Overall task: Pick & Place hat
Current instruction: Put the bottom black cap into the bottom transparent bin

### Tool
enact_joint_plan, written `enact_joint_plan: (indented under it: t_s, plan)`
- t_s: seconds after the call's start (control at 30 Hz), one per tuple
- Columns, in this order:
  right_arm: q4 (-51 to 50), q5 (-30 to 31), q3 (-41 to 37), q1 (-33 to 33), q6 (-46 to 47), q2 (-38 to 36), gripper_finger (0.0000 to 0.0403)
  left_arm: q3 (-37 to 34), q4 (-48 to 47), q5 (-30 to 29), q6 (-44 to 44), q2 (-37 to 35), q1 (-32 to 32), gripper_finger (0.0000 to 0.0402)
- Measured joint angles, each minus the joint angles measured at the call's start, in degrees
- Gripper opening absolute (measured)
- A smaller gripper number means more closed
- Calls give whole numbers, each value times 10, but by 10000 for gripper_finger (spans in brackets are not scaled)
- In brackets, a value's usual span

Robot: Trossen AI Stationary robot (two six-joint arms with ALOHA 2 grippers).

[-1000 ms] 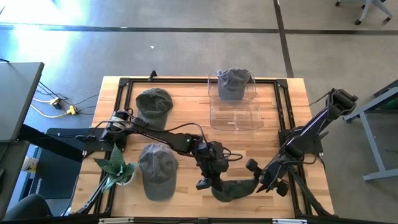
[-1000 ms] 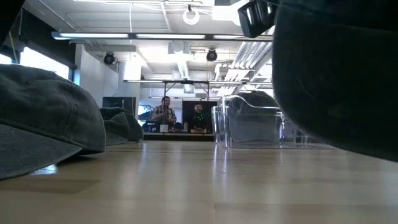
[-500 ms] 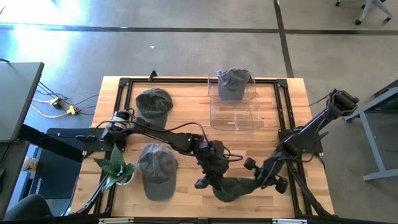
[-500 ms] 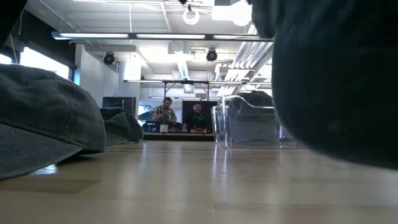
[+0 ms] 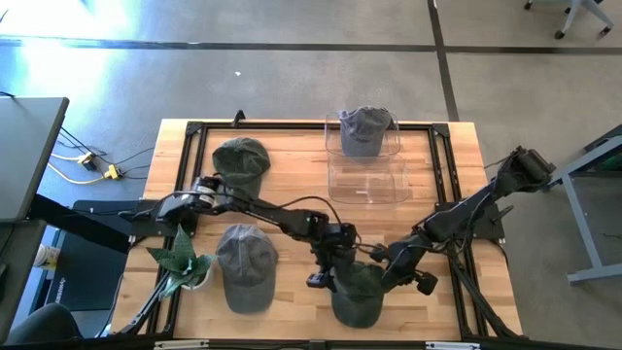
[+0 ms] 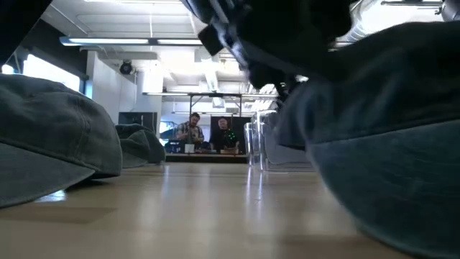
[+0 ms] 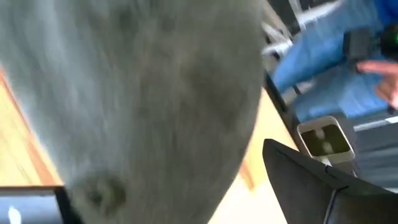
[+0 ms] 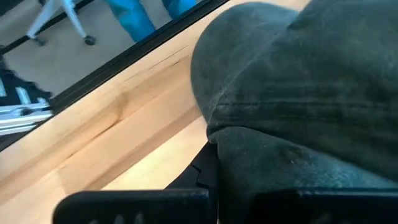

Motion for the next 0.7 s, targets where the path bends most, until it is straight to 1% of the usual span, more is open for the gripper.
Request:
enact_joint_plan:
  t_s: [0.07, 0.17, 0.27, 0.4, 0.5, 0.57, 0.63, 0.7]
  plan:
    - [0, -5, 0, 0, 8, 5, 7, -2, -4, -6, -4, 10, 0, 268]
    - [-3, -18, 0, 0, 27, 7, 11, -5, -7, 3, -5, 13, 0, 261]
    - [-11, -24, 0, 0, 35, 7, 6, -12, 1, 3, -2, 6, 1, 237]
    - [-15, -27, 0, 1, 43, 7, 7, -41, -34, 14, 1, 4, 12, 199]
    - [-13, -18, 0, 1, 51, 7, 17, -51, -52, 22, 14, -7, 17, 179]
    - [-13, -6, 0, 1, 53, 7, 23, -59, -110, 18, 32, -16, 18, 171]
    - [-7, 21, 0, 0, 84, 7, 31, -58, -124, 18, 39, -20, 20, 167]
    - [3, 22, 0, -8, 122, 7, 47, -57, -132, 20, 38, -25, 20, 165]
